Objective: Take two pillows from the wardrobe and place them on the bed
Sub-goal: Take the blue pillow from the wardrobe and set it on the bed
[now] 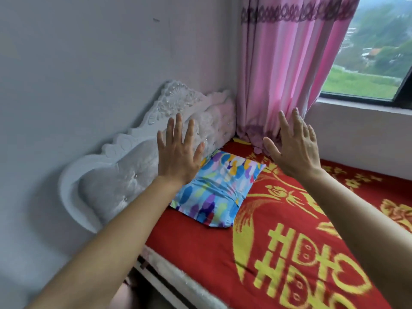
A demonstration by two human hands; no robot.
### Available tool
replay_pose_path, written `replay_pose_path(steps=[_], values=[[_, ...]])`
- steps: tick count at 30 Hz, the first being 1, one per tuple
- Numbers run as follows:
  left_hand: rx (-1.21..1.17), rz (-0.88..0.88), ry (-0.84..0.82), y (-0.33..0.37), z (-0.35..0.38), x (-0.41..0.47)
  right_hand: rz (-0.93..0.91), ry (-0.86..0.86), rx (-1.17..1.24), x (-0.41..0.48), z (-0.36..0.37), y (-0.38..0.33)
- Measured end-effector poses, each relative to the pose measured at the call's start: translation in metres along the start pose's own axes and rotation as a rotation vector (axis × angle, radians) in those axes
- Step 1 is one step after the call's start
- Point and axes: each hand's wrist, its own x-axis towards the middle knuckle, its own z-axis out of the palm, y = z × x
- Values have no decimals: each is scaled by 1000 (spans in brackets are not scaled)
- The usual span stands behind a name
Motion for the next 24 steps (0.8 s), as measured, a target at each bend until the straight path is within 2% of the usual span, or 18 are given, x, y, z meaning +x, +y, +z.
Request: replay_pose_path(steps=[6,10,12,14,17,20,24], values=[[126,-112,-108,4,-45,-135,-133,-154,75,-84,-18,-42],[267,-203,-23,-15,-118,-180,-294,-136,210,-105,-34,-109],[398,-297,54,-15,-164,-217,-441,-155,320,-123,-49,-149],[416,-321,46,-23,-186,-234,-433,-162,382,-133,-47,-167],[526,-481,47,-10,-226,-298,-568,-251,517,-176,-53,-200],[569,-595,-43,-8,-264,-373,-723,-316,572,-227,-65,-235],[726,-632,-149,-16,-310,-457,-802,-342,617,-283,-86,-275]])
